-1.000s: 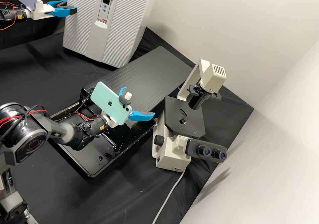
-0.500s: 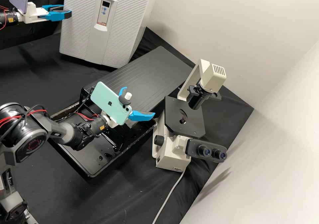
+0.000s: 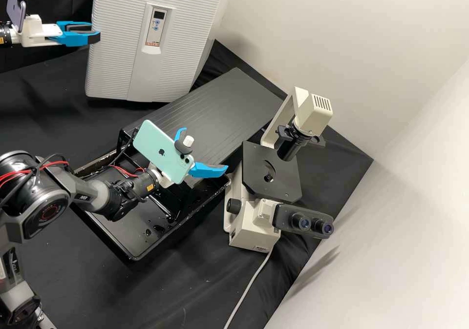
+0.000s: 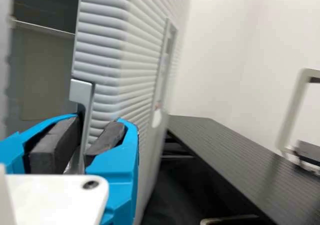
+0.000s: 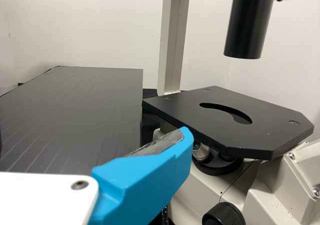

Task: Open the incubator door

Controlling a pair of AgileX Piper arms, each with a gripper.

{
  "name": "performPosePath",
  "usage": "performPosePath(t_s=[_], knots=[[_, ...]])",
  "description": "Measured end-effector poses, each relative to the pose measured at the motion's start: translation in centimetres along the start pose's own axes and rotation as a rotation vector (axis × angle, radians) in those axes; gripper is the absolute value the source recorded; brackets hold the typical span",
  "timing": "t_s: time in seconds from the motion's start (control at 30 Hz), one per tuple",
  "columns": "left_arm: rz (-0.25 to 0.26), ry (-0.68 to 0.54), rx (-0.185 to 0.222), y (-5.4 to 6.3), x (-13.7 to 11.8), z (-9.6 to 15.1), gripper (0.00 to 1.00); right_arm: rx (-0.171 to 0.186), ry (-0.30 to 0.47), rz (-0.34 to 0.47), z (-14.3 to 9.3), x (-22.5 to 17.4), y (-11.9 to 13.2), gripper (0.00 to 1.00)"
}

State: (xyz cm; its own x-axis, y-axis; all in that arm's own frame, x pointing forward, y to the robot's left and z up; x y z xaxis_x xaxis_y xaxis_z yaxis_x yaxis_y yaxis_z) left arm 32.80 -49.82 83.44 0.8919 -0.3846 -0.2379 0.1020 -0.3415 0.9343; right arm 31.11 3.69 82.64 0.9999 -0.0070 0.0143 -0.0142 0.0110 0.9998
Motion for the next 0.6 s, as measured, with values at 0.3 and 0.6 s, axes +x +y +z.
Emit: performPosePath(t_s=[0.3,0.6], knots=[[-0.064,-0.196,0.032,-1.5,-0.3,3.1,0.00,0.000,0.000,0.000,0.0,0.0,0.0,1.00],[-0.056,-0.325,0.040,-1.8,-0.4,5.2,0.00,0.000,0.000,0.000,0.0,0.0,0.0,1.00]])
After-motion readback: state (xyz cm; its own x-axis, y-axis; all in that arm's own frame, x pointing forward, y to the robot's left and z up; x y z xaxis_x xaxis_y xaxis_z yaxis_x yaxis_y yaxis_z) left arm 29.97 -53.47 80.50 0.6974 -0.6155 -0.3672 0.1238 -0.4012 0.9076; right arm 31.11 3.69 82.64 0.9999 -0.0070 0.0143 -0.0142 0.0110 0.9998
